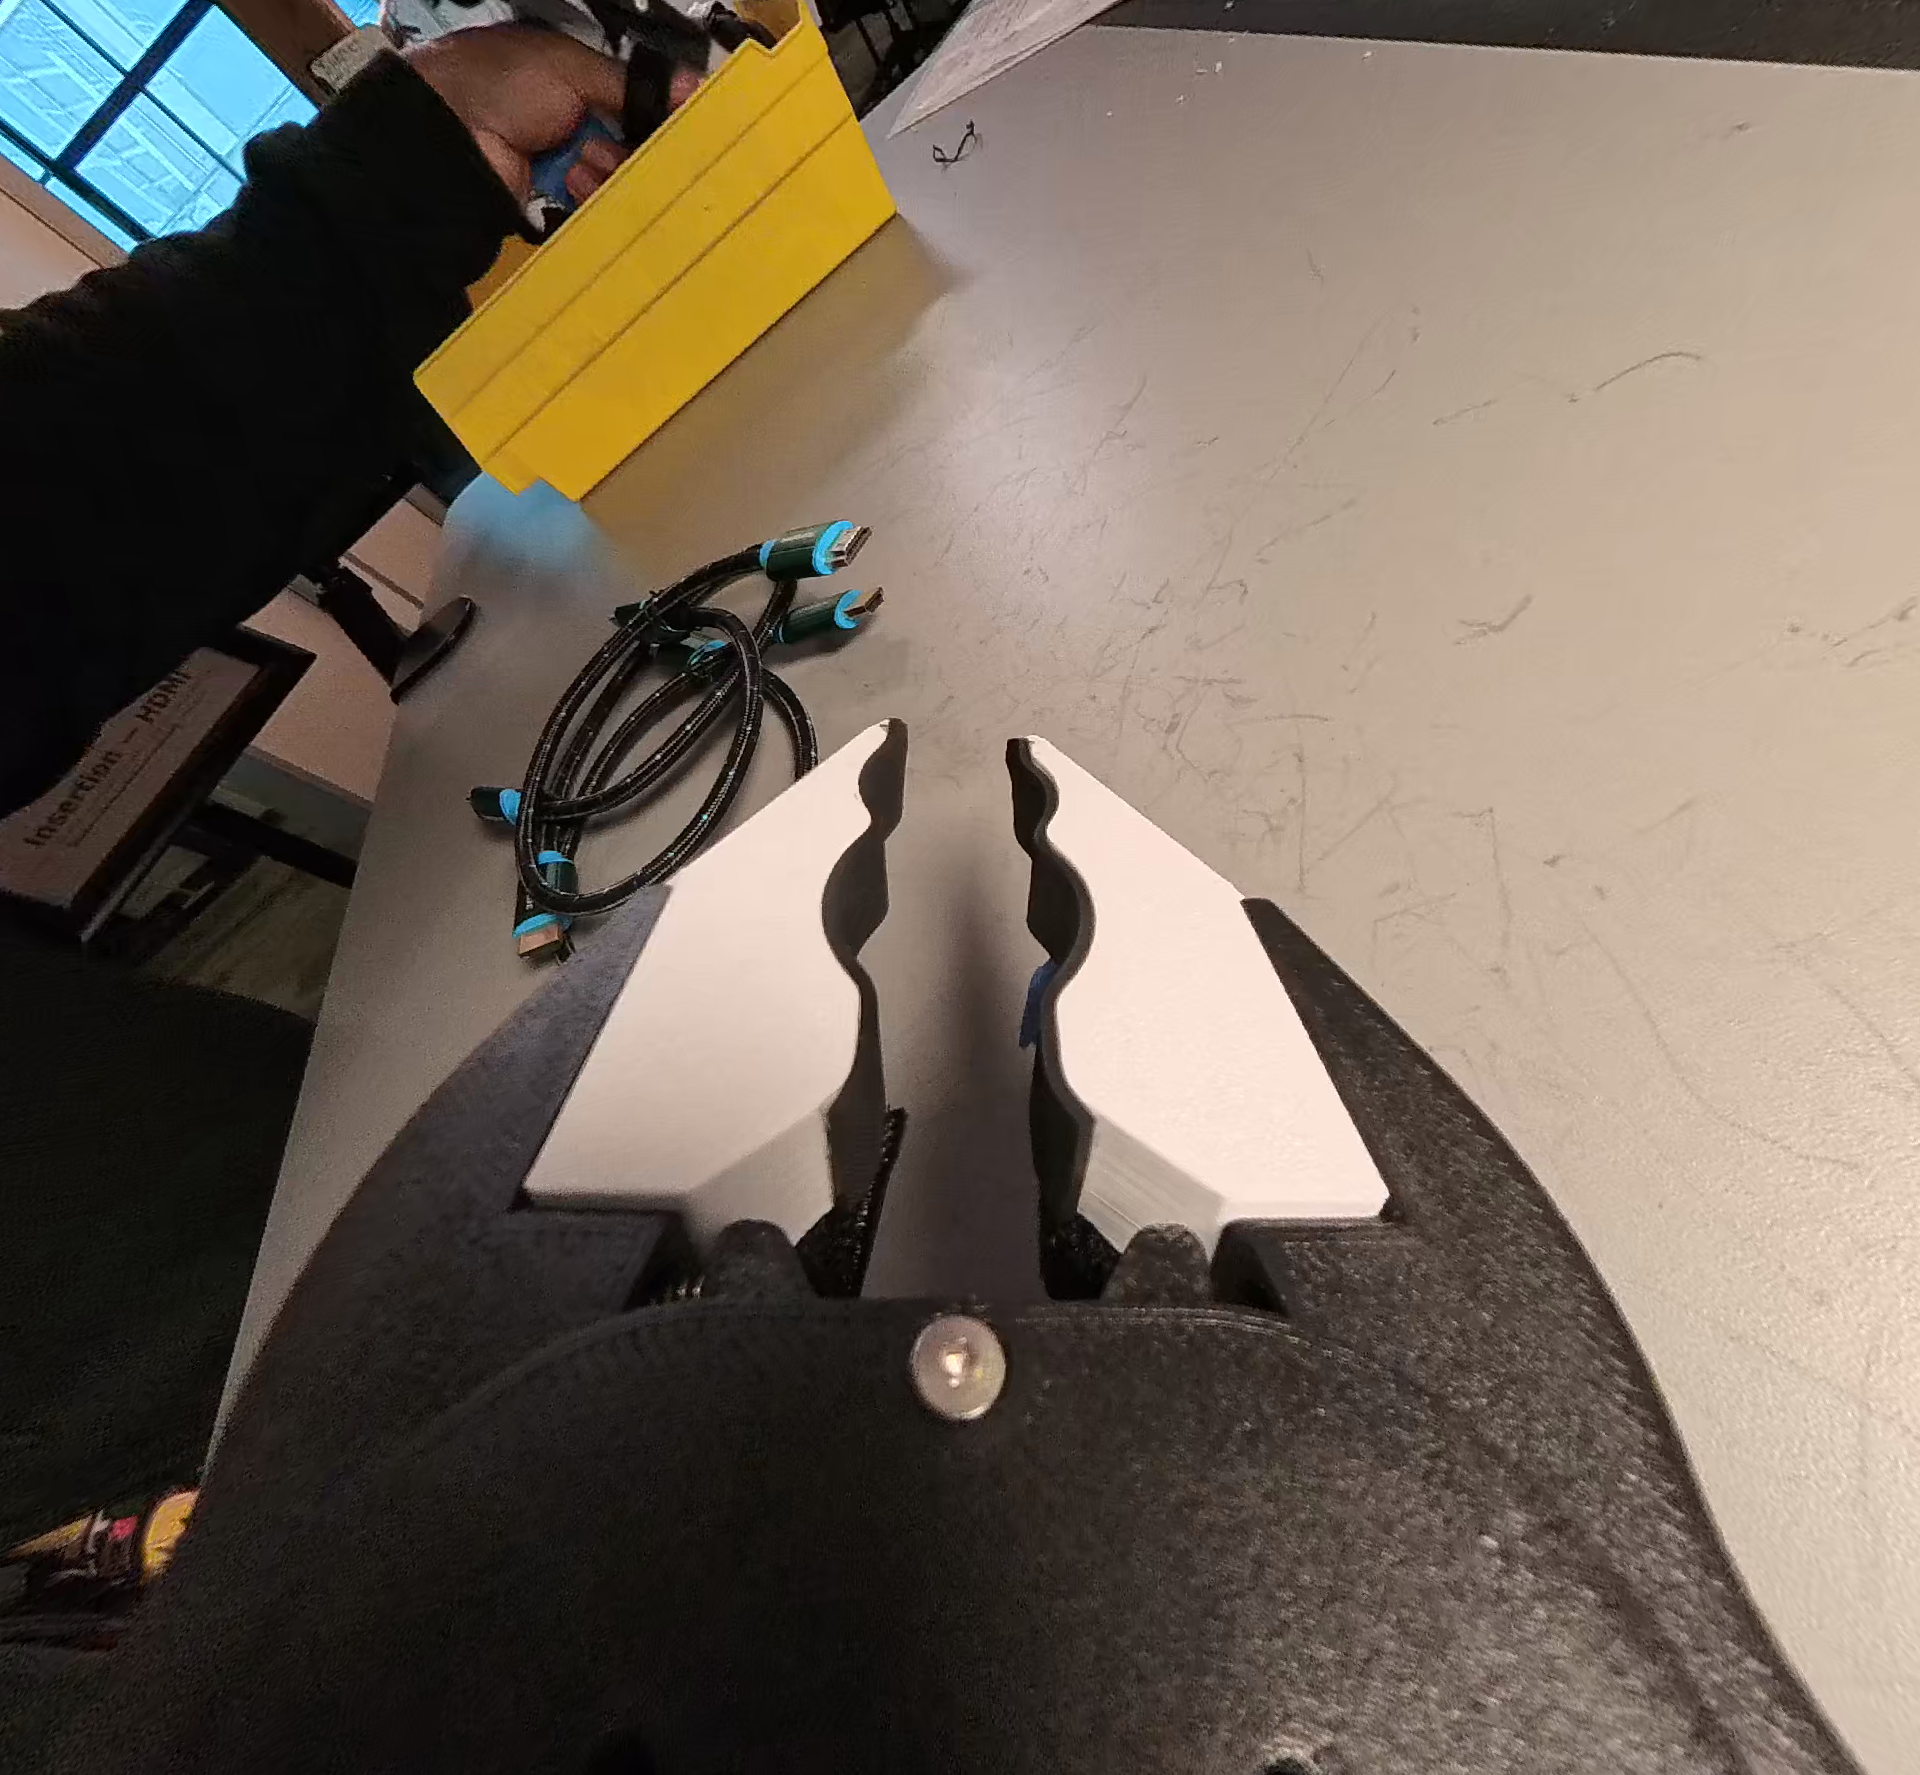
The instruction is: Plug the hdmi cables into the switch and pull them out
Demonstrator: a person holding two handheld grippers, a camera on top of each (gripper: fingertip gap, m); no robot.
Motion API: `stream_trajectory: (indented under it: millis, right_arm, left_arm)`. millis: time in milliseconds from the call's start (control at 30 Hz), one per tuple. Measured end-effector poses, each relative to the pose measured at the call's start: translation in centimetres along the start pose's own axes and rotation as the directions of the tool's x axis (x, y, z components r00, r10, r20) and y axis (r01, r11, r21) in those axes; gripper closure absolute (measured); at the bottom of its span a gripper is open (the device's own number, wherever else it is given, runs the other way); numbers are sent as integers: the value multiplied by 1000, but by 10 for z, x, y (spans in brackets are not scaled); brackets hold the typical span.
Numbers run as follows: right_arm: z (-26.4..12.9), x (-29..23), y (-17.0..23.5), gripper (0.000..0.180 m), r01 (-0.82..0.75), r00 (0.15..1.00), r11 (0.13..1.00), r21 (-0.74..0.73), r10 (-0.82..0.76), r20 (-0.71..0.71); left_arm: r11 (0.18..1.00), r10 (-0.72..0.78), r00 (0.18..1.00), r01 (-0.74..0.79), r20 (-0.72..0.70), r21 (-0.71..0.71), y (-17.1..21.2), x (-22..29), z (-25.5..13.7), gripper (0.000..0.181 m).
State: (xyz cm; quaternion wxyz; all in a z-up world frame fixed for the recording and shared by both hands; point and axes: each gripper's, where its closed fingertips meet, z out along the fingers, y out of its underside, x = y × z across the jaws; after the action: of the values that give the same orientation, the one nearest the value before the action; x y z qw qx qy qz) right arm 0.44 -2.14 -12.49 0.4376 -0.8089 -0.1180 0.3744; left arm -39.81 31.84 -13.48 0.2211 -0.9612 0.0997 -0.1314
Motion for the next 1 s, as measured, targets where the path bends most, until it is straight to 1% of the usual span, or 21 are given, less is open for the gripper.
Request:
stream_trajectory:
  millis: [33,67,100,167,300,400,500,567,700,800,900,1000]
  right_arm:
    - [0,0,0,158,-2,1000,1000,-1,2,4]
    - [0,-1,0,159,-3,1000,1000,-3,3,8]
    - [0,-1,0,159,-5,1000,1000,-3,5,12]
    - [0,-1,0,160,-10,1000,1000,1,10,19]
    - [-1,-1,-1,160,-22,999,1000,3,22,31]
    - [-1,-1,-1,160,-20,999,1000,5,20,28]
    - [-1,-1,-1,160,-14,1000,1000,5,14,21]
    - [-1,-1,-1,160,-12,1000,1000,6,12,18]
    - [-1,-1,-1,160,-9,1000,1000,12,9,15]
    - [-2,-1,-2,160,-8,1000,1000,21,8,17]
    - [-2,-2,-3,160,-5,1000,1000,25,5,20]
    - [-3,-3,-3,160,-3,1000,1000,28,3,26]
  left_arm:
    - [999,33,999,-32,-19,18,-3,5,-1,155]
    - [997,58,998,-57,-15,47,-7,6,-4,167]
    - [994,85,996,-83,-24,65,-8,8,-7,172]
    - [989,102,993,-95,-61,111,-10,13,-16,175]
    - [956,110,988,-76,-108,282,-19,14,-50,176]
    - [914,112,985,-51,-131,402,-29,15,-88,176]
    - [857,151,982,-71,-117,510,-39,23,-132,176]
    - [808,199,973,-96,-115,581,-46,38,-163,175]
    - [709,322,940,-161,-112,686,-52,91,-220,176]
    - [644,443,892,-245,-92,725,-43,146,-251,176]
    - [604,550,830,-317,-95,731,-28,203,-265,176]
    - [594,641,749,-346,-168,726,-5,261,-262,176]
